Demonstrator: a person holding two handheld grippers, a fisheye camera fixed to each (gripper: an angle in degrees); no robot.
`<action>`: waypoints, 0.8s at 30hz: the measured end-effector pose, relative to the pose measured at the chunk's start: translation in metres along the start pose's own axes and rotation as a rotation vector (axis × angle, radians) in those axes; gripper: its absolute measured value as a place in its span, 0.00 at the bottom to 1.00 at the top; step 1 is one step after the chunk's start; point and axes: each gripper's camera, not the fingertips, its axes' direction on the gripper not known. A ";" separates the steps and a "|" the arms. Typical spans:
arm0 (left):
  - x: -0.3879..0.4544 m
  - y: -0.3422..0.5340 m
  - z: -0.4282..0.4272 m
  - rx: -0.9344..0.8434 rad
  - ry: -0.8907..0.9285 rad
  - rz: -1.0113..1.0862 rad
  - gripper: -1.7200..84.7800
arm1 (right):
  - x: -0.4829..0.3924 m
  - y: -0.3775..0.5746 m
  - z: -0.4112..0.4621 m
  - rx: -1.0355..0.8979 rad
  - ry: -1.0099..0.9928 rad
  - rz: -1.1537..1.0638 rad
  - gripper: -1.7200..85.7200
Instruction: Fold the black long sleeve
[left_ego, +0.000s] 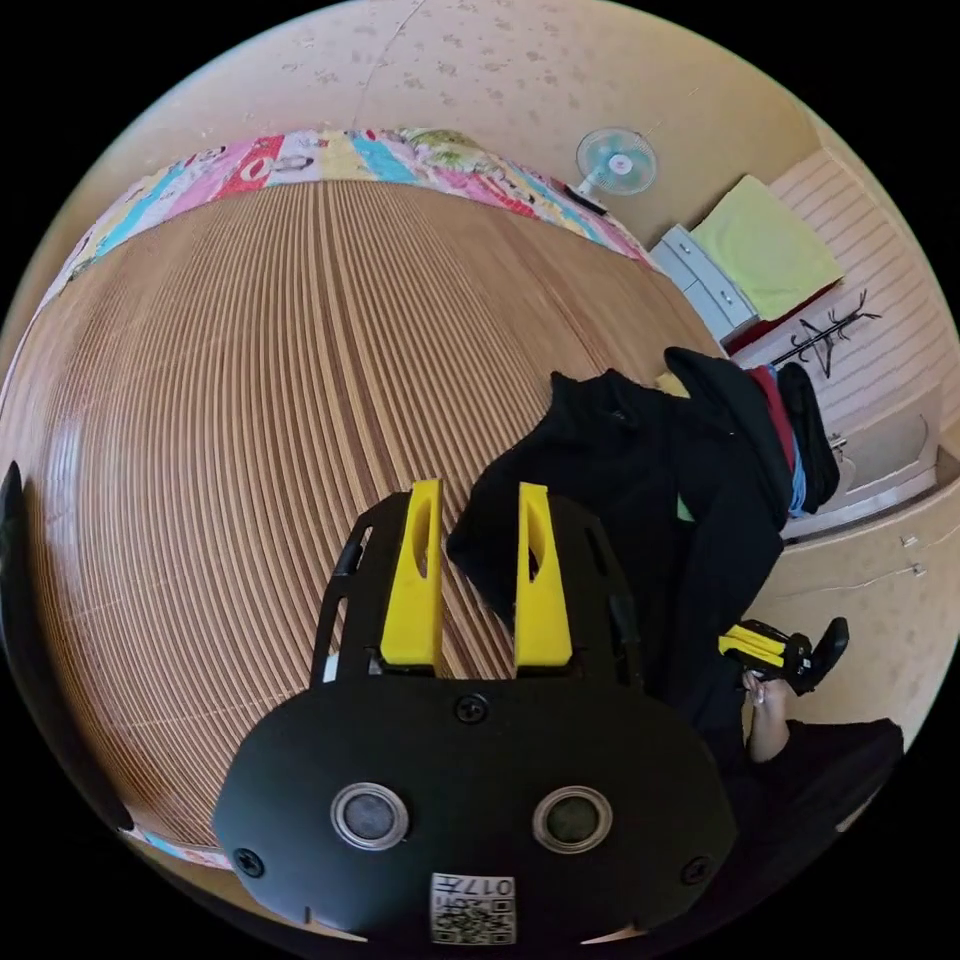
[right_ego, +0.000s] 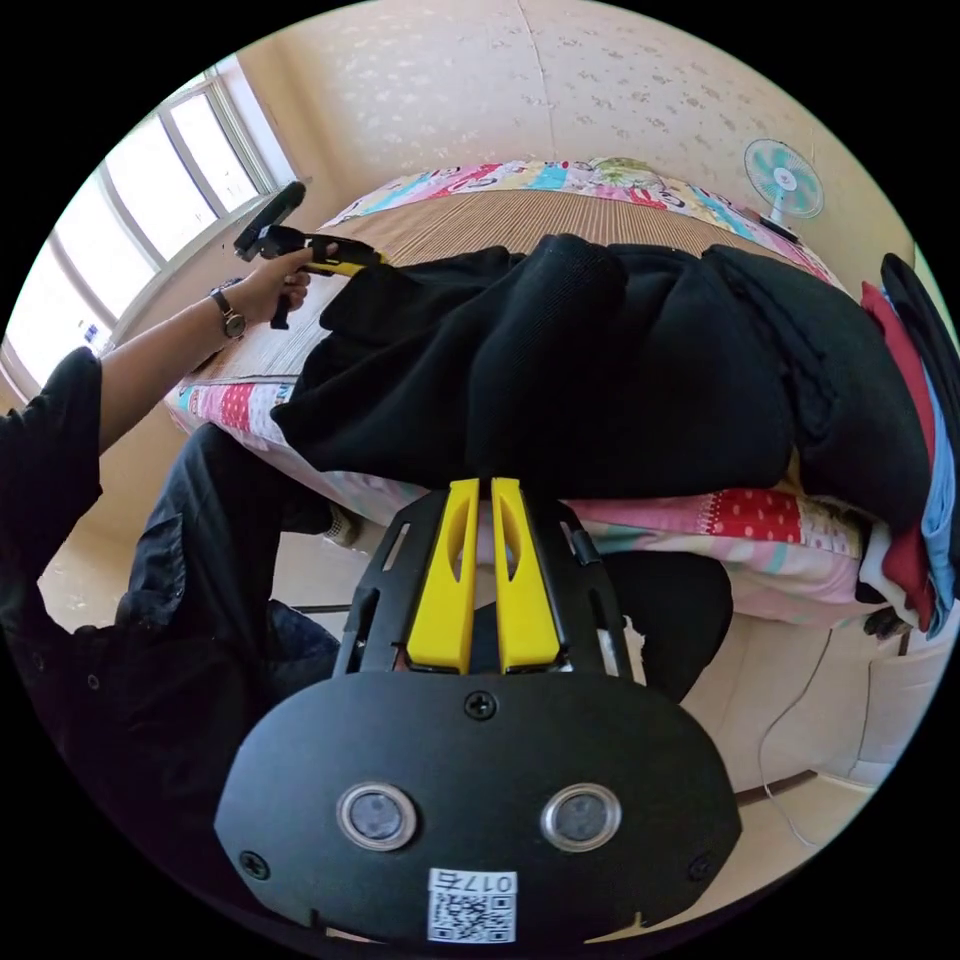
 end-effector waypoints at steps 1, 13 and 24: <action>-0.001 0.002 0.002 -0.002 0.016 0.006 0.14 | 0.003 0.001 0.000 0.002 -0.013 0.007 0.05; -0.028 0.093 -0.061 0.288 0.889 0.188 0.04 | 0.009 0.008 -0.019 0.143 -0.468 -0.163 0.05; 0.032 0.159 -0.188 0.658 1.528 0.935 0.01 | -0.054 0.010 -0.071 0.178 -0.999 -0.707 0.05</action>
